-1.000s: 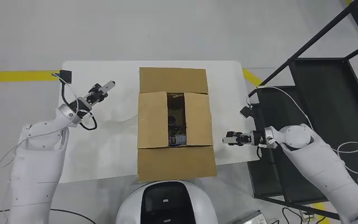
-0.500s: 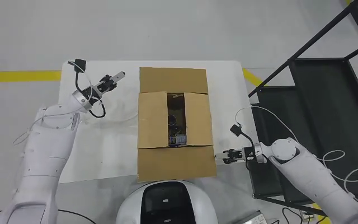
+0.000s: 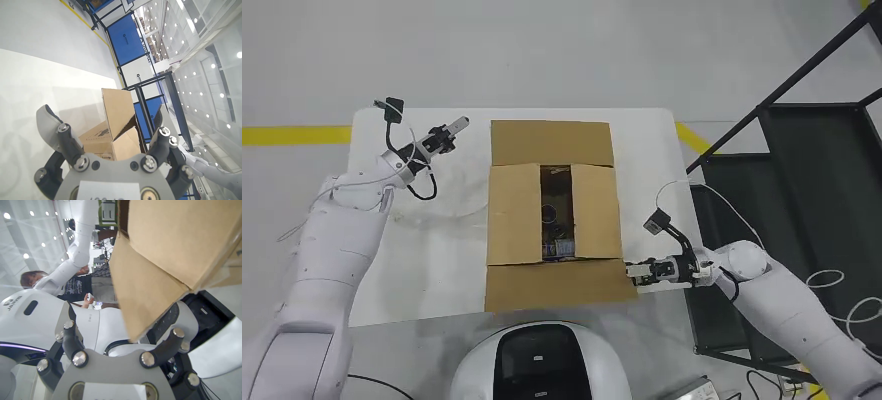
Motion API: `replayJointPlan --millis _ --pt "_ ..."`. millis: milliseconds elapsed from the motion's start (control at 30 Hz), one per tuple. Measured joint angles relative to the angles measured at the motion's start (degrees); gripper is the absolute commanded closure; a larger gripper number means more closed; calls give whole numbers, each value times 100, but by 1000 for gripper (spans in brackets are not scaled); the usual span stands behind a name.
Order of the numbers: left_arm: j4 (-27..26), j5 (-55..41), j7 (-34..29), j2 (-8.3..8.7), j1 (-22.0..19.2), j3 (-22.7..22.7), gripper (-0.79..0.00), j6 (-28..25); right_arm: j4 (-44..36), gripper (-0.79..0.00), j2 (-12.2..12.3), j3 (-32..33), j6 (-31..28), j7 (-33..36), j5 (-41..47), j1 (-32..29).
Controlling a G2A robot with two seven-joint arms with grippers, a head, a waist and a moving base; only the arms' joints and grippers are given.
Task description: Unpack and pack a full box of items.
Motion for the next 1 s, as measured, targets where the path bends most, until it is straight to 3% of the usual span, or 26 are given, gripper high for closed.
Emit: replayJointPlan --millis 300,567,1000 --pt "315 -84 -217 -85 -203 173 -785 -218 127 -785 -211 -125 -35 -603 60 417" --pt "368 -10 -327 -131 -200 314 -785 -184 105 -785 -337 -159 -260 -685 -6 596" --pt "487 -955 -1008 -307 -204 473 -785 -90 -86 -785 -366 143 -249 -1377 -1074 623"
